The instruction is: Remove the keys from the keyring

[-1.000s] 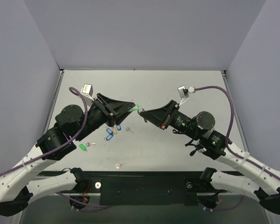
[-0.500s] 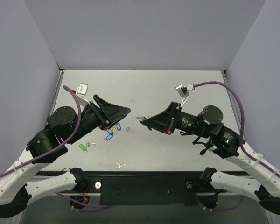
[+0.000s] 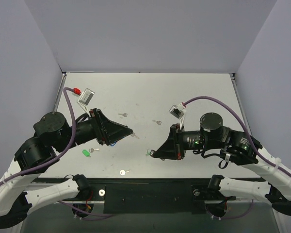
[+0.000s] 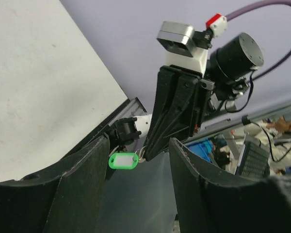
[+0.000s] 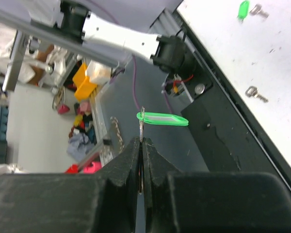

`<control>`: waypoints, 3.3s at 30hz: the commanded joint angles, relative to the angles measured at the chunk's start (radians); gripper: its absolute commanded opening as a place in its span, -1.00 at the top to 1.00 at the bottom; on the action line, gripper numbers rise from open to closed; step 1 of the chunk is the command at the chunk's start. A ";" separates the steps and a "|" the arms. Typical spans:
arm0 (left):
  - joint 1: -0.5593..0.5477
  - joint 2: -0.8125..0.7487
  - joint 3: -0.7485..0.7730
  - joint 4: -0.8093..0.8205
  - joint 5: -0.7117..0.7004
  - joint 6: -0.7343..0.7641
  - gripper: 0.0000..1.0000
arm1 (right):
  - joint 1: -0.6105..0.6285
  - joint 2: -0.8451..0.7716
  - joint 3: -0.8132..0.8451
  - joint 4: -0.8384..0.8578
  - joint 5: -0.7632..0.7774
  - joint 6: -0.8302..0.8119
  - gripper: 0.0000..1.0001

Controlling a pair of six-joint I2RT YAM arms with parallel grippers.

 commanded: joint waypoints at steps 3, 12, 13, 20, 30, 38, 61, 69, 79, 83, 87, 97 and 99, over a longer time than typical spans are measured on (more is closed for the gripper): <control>-0.001 0.004 -0.050 0.168 0.267 0.117 -0.23 | 0.096 -0.007 0.063 -0.051 -0.037 -0.107 1.00; -0.002 -0.039 -0.191 0.289 0.430 0.132 -0.23 | 0.153 0.066 0.139 -0.113 -0.057 -0.186 1.00; -0.004 -0.041 -0.199 0.308 0.439 0.132 -0.22 | 0.156 0.079 0.148 -0.120 -0.060 -0.191 1.00; -0.004 -0.064 -0.227 0.346 0.528 0.157 -0.22 | 0.177 0.114 0.198 -0.146 -0.047 -0.220 1.00; -0.004 -0.071 -0.248 0.321 0.518 0.189 -0.21 | 0.184 0.163 0.255 -0.157 -0.001 -0.220 1.00; -0.006 -0.088 -0.291 0.377 0.505 0.137 -0.04 | 0.185 0.165 0.260 -0.102 0.071 -0.156 1.00; -0.006 -0.151 -0.316 0.478 0.303 -0.092 0.18 | 0.197 0.056 0.087 0.231 0.196 0.258 1.00; -0.006 -0.144 -0.319 0.492 0.280 -0.113 0.18 | 0.208 0.036 0.073 0.231 0.197 0.251 1.00; -0.006 -0.110 -0.326 0.526 0.318 -0.124 0.30 | 0.211 0.013 0.060 0.220 0.209 0.229 1.00; -0.006 -0.104 -0.333 0.532 0.330 -0.125 0.37 | 0.213 0.014 0.057 0.217 0.214 0.226 1.00; -0.009 -0.101 -0.337 0.542 0.346 -0.127 0.39 | 0.214 0.013 0.059 0.217 0.216 0.223 1.00; -0.016 -0.116 -0.316 0.477 0.297 -0.101 0.38 | 0.220 0.014 0.062 0.191 0.228 0.212 1.00; -0.016 -0.125 -0.299 0.440 0.265 -0.078 0.30 | 0.223 0.011 0.064 0.179 0.234 0.211 1.00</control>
